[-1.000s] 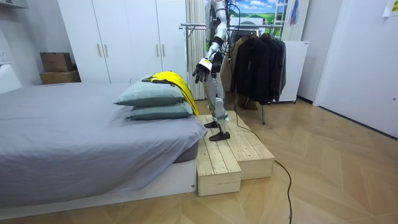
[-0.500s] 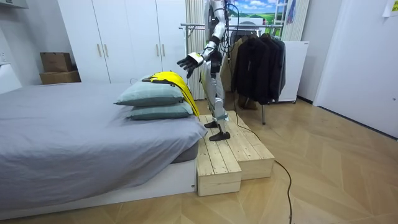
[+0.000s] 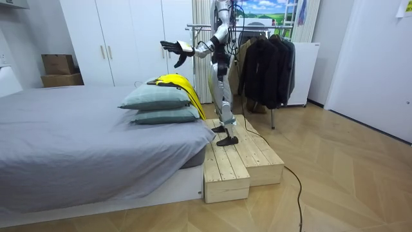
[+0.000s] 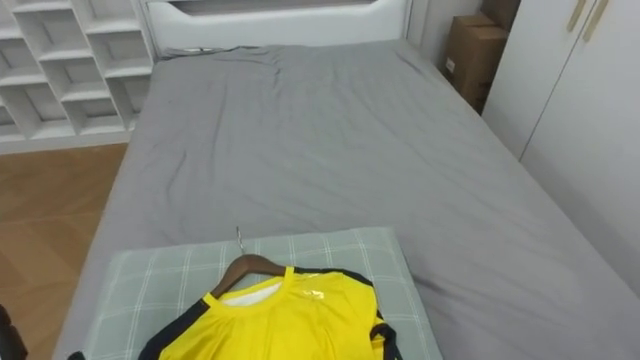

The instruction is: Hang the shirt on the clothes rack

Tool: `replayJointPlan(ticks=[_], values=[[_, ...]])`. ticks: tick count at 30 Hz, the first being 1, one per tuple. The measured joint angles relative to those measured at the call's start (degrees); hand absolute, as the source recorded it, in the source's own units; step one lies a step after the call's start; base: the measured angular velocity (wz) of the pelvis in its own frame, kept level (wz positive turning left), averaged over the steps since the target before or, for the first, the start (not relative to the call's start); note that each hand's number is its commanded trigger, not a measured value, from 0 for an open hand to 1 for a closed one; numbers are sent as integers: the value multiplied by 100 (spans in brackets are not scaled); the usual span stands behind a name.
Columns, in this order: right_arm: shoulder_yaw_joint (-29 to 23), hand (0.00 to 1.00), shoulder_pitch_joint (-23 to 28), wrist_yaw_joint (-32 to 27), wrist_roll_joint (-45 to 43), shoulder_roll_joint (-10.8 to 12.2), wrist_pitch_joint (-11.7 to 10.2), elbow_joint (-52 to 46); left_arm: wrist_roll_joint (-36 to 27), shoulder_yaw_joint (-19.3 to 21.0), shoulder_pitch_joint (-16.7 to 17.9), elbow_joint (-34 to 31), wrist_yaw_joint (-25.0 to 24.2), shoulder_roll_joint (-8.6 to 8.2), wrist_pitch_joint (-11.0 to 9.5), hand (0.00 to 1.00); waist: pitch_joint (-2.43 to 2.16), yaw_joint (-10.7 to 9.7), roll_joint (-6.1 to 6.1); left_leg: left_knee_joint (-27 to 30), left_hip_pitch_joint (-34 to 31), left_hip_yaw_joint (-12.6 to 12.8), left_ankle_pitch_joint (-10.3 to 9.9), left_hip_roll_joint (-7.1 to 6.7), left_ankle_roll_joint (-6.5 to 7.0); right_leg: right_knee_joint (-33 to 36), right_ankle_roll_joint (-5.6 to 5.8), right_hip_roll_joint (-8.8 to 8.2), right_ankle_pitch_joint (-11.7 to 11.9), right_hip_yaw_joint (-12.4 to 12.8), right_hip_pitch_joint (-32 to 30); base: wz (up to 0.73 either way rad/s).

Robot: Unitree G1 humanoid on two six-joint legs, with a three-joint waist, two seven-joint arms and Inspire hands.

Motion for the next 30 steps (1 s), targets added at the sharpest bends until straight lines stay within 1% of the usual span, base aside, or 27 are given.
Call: replayJointPlan(ticks=[2, 6, 10, 12, 14, 17, 20, 24, 27, 30], values=[[-5, 0, 5, -3, 12, 0, 1, 0, 6, -77, -50, 0, 0, -1, 0, 0, 2, -11, 12, 0, -2, 23, 0, 0, 0, -2, 0, 0, 0, 2, -9, -2], [-13, 0, -5, 0, 2, -1, 0, 3, 9, -82, -128, 1, -1, 0, 12, 0, -7, -167, 55, 10, -31, 21, 0, 0, 0, -8, 0, -1, 0, 7, -35, -1], [-11, 0, 1, 5, 3, -14, 9, 24, 9, -90, -200, 9, -2, 0, 49, 0, -14, -238, 92, 14, -19, 43, 0, 0, 0, 0, 0, 1, 0, 38, -35, -3], [-12, 0, -1, 4, 4, -17, 77, 22, 9, -99, -200, 9, -3, 0, 131, 0, -28, -279, 116, 14, -3, 55, 0, 0, 0, 12, -1, 5, 0, 65, -33, -4], [-12, 0, -2, 3, 3, -21, 126, 25, 9, -100, -202, 9, -3, 0, 145, 0, -31, -296, 121, 14, 4, 61, 0, 0, 0, 15, -1, 10, 0, 91, -33, -4], [-12, 0, -9, -4, -5, -21, 138, 50, 9, -142, -202, 11, -25, 0, 206, 0, -30, -308, 120, 14, 19, 66, 0, 0, 0, 26, -1, 18, 0, 135, -33, -2], [-16, 0, -12, -2, -5, -23, 192, 62, 10, -160, -203, 13, -99, 0, 275, 0, -21, -317, 108, 13, 22, 70, 0, 0, 0, 26, -1, 20, 0, 149, -32, -1], [-5, 0, -23, 15, -6, -26, 203, 170, 9, -173, -224, 24, -387, 0, 390, 0, -1, -359, 85, 13, 15, 71, 0, -3, 0, 25, -2, 17, -20, 147, -35, 0], [-5, 0, -30, 25, -8, -27, 242, 175, 7, -206, -335, 200, -582, -1, 416, 0, 27, -417, 55, 14, 6, 86, 0, -26, 0, 28, 8, -4, -83, 149, -46, 0], [-14, 0, -22, 23, -26, -26, 245, 184, 10, -248, -401, 259, -820, -1, 421, 0, 30, -455, 50, 14, 7, 117, 0, -25, 0, 28, 8, -3, -83, 161, -47, -1]])
